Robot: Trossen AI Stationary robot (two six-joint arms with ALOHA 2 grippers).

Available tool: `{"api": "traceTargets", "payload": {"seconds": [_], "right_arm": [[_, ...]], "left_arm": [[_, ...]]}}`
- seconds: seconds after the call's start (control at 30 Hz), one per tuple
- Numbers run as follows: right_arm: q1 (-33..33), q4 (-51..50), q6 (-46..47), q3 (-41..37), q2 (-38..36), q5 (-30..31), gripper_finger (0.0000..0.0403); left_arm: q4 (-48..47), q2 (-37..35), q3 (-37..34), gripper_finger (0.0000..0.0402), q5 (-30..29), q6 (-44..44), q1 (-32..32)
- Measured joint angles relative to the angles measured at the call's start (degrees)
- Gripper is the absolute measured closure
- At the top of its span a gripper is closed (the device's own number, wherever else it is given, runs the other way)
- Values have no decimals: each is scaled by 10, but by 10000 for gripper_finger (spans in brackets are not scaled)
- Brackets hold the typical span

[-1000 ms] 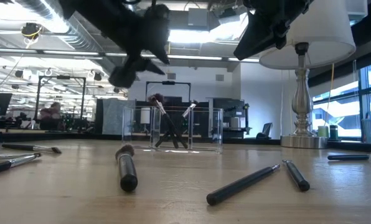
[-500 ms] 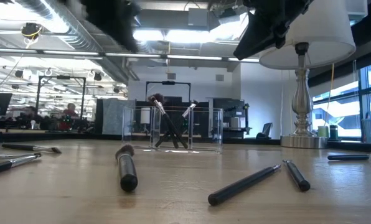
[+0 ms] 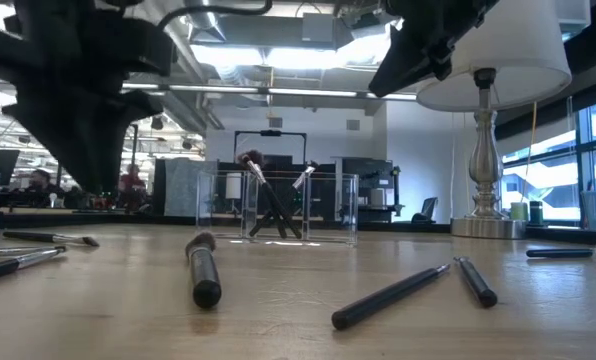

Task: Put items in baskets/containers
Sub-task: Put the blush brush into the transparent organizer

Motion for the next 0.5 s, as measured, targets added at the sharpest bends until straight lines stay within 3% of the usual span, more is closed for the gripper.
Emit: {"api": "traceTargets", "payload": {"seconds": [0.23, 0.5], "right_arm": [[-15, 3, -7, 0, 0, -14, 276], [-16, 2, -10, 0, 0, -15, 276]], "left_arm": [[21, 0, -30, 268, 0, -21, 6], [48, 0, -72, 270, -15, -41, 6]]}}
